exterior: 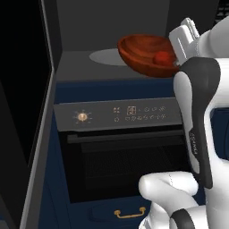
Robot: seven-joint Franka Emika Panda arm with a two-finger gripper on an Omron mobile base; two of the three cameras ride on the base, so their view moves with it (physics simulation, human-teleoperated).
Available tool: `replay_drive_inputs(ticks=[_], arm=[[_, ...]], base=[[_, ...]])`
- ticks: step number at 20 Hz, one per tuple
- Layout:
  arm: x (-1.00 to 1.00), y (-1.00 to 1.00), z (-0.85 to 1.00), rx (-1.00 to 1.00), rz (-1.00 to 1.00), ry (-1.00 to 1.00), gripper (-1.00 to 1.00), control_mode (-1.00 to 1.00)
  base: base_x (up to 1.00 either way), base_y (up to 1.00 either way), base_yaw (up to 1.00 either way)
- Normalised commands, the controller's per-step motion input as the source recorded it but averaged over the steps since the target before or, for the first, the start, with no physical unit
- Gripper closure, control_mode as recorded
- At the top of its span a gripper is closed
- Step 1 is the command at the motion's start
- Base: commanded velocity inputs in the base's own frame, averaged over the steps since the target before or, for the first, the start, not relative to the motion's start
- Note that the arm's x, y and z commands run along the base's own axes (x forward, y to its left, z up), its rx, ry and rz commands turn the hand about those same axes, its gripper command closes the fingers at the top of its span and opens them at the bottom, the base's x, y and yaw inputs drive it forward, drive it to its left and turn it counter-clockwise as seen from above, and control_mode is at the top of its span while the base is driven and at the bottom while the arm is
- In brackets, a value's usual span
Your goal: Pick the bell pepper from the sink and place it in the bowl. Then pick the bowl and place it in the microwave. Then close the microwave door and press the start button.
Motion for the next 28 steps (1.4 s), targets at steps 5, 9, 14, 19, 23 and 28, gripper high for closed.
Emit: replay_drive_inputs(ticks=[5,9,14,19,23,28], arm=[[0.53,-0.09,-0.04,-0.02,0.00,-0.09,1.00,-1.00],[0.74,0.00,-0.08,0.00,0.00,-0.01,1.00,-1.00],[0.82,0.00,-0.03,0.00,0.00,0.00,1.00,-1.00],[0.74,0.00,-0.09,0.00,0.00,0.01,1.00,-1.00],[0.65,0.00,-0.03,0.00,0.02,0.08,1.00,-1.00],[0.70,0.00,0.00,0.00,0.03,0.15,1.00,-1.00]], base=[[0.00,0.00,0.00],[0.00,0.00,0.00],[0.00,0.00,0.00],[0.00,0.00,0.00],[0.00,0.00,0.00],[0.00,0.00,0.00]])
